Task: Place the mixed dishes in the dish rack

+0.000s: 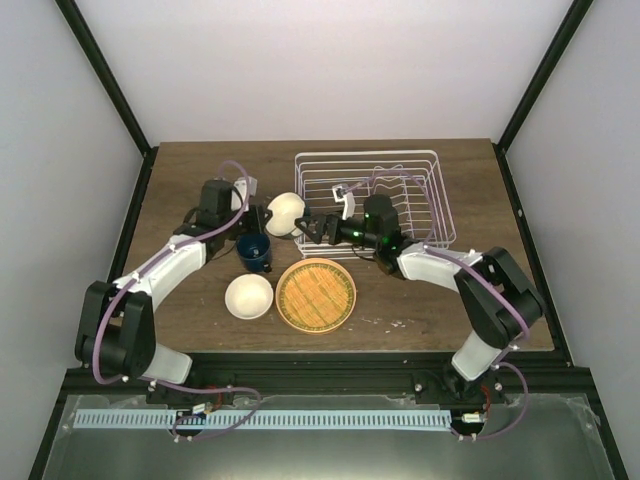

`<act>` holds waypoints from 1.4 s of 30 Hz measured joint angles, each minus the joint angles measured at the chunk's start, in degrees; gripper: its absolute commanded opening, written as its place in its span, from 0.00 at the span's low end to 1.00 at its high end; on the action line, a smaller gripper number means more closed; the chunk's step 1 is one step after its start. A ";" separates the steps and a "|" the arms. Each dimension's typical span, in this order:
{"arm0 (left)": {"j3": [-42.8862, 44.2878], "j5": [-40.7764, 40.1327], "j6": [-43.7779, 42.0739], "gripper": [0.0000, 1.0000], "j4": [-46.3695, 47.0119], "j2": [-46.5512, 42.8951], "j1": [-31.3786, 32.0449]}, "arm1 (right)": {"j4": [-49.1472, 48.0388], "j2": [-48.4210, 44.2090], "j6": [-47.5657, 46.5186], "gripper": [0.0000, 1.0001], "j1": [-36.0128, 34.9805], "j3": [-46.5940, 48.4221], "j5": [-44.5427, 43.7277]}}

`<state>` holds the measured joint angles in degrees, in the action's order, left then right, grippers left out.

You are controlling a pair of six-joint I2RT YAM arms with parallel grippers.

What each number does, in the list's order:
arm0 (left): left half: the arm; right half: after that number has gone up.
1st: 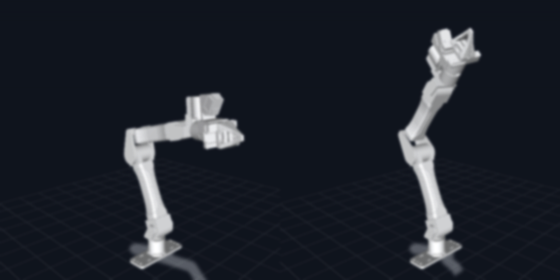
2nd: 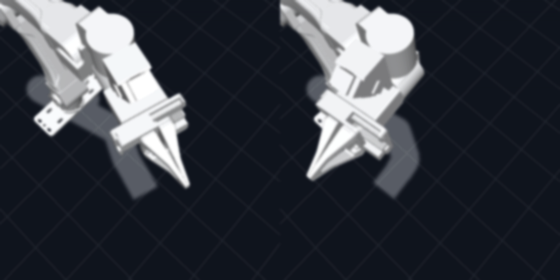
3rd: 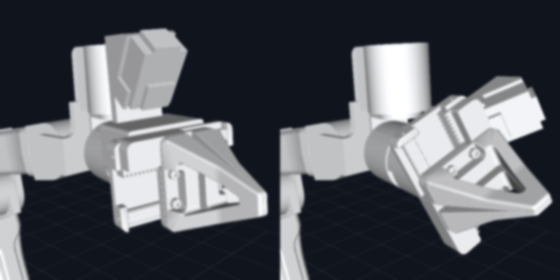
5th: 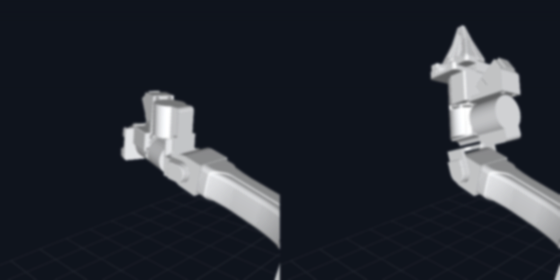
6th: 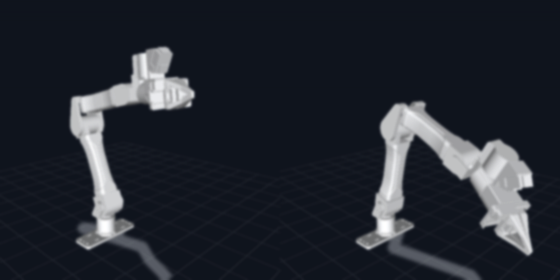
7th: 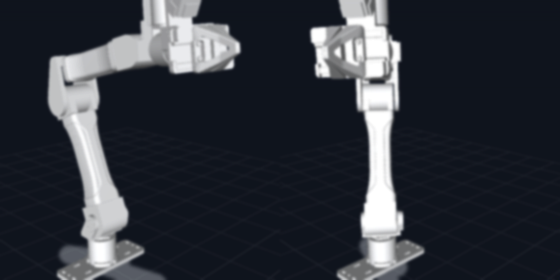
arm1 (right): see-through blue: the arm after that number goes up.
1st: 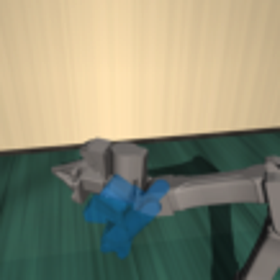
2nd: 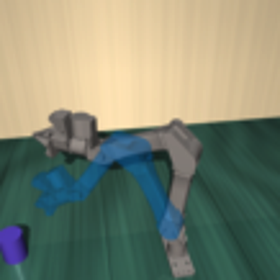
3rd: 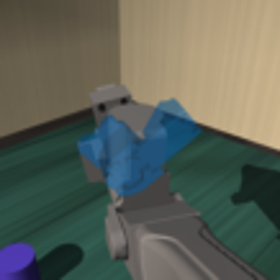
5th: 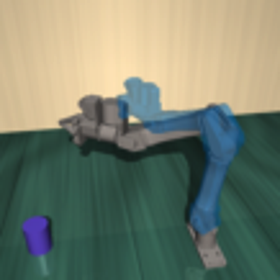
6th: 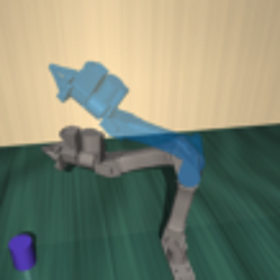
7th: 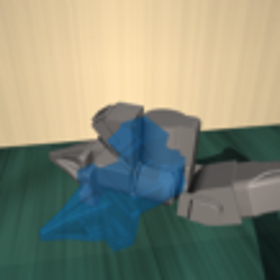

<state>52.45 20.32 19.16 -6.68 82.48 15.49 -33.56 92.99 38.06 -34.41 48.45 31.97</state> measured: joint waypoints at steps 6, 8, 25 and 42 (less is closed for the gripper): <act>-0.02 -0.70 0.20 0.00 0.94 -0.04 2.32 | -0.90 3.96 1.29 1.00 -0.74 1.49 0.39; -0.07 -0.79 0.22 0.00 1.05 -0.04 2.34 | -0.81 4.42 1.53 1.00 -1.09 1.51 0.44; -1.20 -0.50 1.49 0.00 2.49 -1.25 2.45 | -2.38 4.92 2.64 0.81 -1.70 1.77 0.61; -3.82 -0.76 3.78 0.27 10.99 0.85 2.60 | -5.81 7.56 4.39 0.67 -1.20 1.86 0.13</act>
<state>48.62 19.55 22.94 4.32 83.33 18.09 -39.38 100.55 42.46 -35.62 50.30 32.10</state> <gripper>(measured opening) 0.178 0.775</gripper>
